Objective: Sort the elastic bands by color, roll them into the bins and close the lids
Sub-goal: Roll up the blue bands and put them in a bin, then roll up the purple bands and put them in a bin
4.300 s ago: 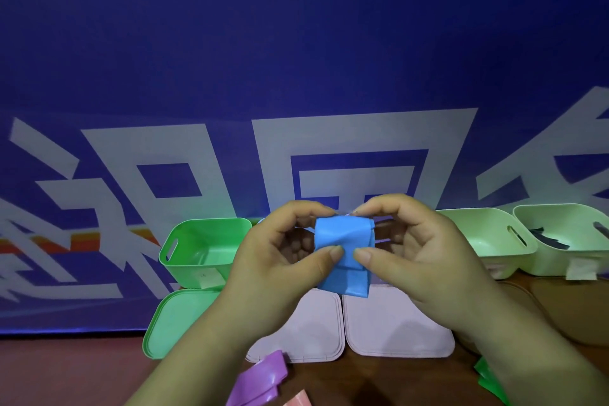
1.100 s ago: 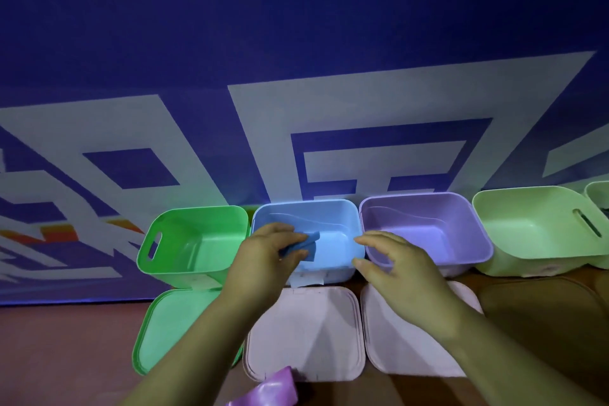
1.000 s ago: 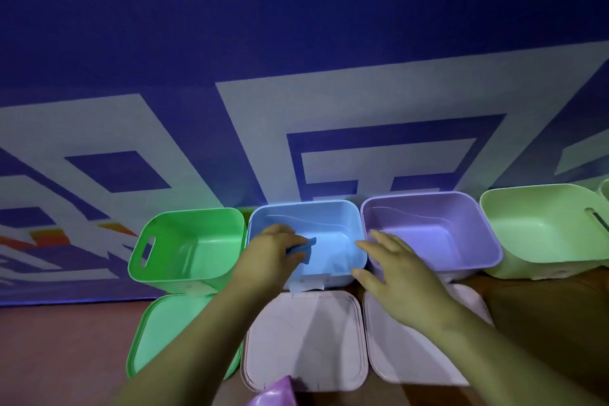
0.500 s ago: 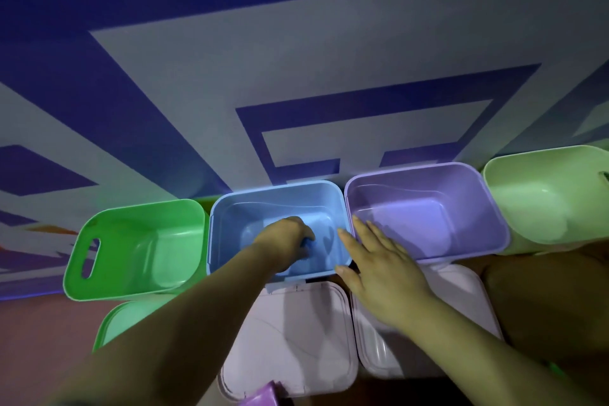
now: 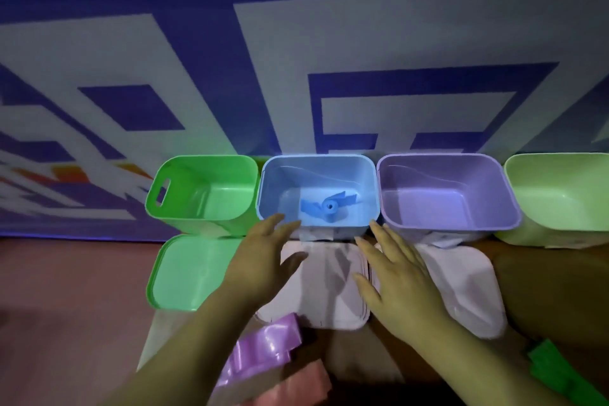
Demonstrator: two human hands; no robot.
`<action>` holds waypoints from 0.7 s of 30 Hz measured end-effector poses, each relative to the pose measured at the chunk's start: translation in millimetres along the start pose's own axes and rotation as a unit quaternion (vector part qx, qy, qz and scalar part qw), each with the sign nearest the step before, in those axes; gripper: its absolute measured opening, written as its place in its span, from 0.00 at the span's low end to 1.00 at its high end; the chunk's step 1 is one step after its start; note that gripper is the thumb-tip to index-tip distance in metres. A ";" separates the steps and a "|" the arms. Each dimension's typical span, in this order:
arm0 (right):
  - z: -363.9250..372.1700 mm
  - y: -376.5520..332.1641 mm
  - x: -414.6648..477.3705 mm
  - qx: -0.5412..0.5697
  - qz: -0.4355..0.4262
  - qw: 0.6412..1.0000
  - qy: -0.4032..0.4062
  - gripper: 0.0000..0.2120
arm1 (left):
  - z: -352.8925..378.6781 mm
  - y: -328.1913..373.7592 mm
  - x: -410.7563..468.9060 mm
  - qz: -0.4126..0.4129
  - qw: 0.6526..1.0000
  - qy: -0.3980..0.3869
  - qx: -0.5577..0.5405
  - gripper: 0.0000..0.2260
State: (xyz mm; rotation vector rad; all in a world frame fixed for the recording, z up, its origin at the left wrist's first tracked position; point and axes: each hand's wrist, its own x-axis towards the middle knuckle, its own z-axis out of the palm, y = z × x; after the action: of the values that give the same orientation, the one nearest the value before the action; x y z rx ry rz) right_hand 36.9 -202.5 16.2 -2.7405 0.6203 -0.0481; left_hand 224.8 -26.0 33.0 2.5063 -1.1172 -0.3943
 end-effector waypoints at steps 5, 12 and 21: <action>31.6 -35.8 -47.1 0.027 -0.030 0.998 -0.039 0.26 | 24.3 -27.0 -122.8 -0.061 0.998 0.029 0.000 0.28; 67.0 -77.9 -90.8 0.013 -0.082 0.984 -0.160 0.28 | 71.3 -67.1 -230.4 -0.185 0.982 -0.040 0.012 0.32; 102.5 -138.8 -92.1 -0.048 -0.143 0.957 -0.249 0.31 | 86.1 -116.0 -293.9 -0.316 0.945 -0.074 0.033 0.36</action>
State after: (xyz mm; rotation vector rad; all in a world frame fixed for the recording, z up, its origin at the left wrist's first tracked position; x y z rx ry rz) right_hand 21.6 -13.6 -32.0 -2.7472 0.0879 0.5982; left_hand 76.5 249.3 -64.3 2.8910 -0.3362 -0.7288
